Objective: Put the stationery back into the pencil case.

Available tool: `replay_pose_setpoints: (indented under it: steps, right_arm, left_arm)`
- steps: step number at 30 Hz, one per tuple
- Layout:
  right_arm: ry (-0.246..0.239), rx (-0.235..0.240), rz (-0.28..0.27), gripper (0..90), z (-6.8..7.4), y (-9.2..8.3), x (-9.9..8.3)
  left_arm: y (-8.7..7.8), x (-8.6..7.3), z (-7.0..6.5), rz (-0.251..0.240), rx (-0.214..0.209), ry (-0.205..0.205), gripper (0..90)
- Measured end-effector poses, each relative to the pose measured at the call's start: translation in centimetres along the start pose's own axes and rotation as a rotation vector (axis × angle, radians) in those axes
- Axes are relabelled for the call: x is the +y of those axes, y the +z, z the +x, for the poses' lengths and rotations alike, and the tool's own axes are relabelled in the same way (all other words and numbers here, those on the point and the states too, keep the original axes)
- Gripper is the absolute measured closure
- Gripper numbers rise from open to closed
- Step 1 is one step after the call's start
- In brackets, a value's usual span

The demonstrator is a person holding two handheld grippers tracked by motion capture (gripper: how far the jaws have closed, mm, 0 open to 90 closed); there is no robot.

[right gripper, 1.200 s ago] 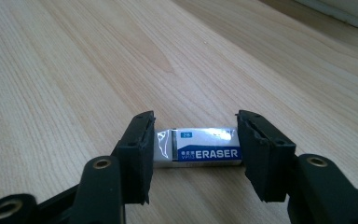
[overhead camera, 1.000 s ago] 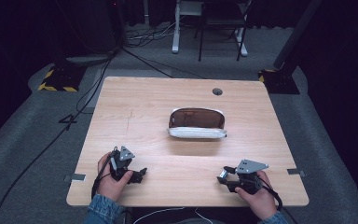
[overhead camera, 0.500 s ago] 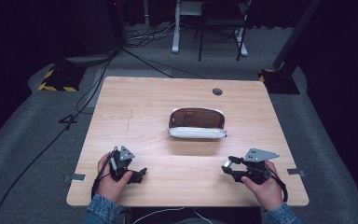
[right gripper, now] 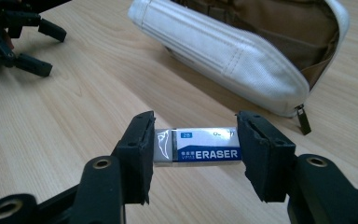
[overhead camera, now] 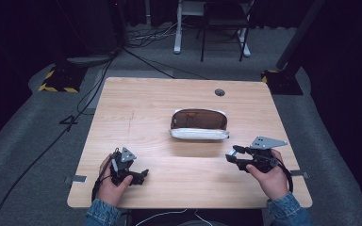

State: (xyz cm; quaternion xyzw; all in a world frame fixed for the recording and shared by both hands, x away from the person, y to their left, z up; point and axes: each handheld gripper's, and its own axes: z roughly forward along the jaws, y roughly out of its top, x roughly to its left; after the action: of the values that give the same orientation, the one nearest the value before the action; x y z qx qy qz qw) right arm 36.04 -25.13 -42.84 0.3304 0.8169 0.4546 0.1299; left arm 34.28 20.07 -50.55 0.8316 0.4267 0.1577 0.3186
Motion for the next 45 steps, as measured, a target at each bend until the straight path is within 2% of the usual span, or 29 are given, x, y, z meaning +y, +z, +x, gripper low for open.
replay_pose_setpoints:
  steps: [1,5,6,11,22,29,31,38,45]
  right_arm:
    - [0.0,-0.001,0.0,48.9,-0.1,0.0,0.3]
    - [0.004,-0.012,0.003,48.9,-0.3,-0.1,1.5]
    - [0.011,-0.014,-0.004,48.9,-0.4,-0.1,2.1]
    - [0.007,-0.018,0.006,48.9,-1.0,0.2,3.7]
    - [-0.003,-0.039,-0.011,49.0,-1.6,0.9,6.2]
    - [-0.012,-0.038,-0.018,48.9,-1.5,2.4,7.5]
    - [-0.006,-0.036,-0.018,48.9,-1.6,2.8,7.9]
    - [-0.01,-0.047,-0.025,48.9,-2.4,4.2,9.1]
    - [0.005,-0.054,-0.036,48.9,-2.8,5.8,10.1]
  left_arm:
    - [0.0,0.0,-0.1,0.0,-0.003,-0.009,0.9]
    - [0.0,0.0,0.0,0.0,-0.001,0.0,0.9]
    - [0.0,0.0,-0.1,-0.002,-0.005,-0.011,0.9]
    - [0.0,0.0,0.0,0.001,-0.003,-0.003,0.8]
    - [0.0,0.0,0.0,0.001,-0.005,-0.003,0.6]
    - [0.1,0.0,0.1,0.0,-0.013,-0.001,0.4]
    - [0.1,0.1,0.2,0.001,-0.012,0.002,0.4]
    - [0.1,0.0,0.3,-0.002,0.004,-0.027,0.4]
    - [0.1,0.1,0.3,-0.001,0.008,-0.022,0.4]
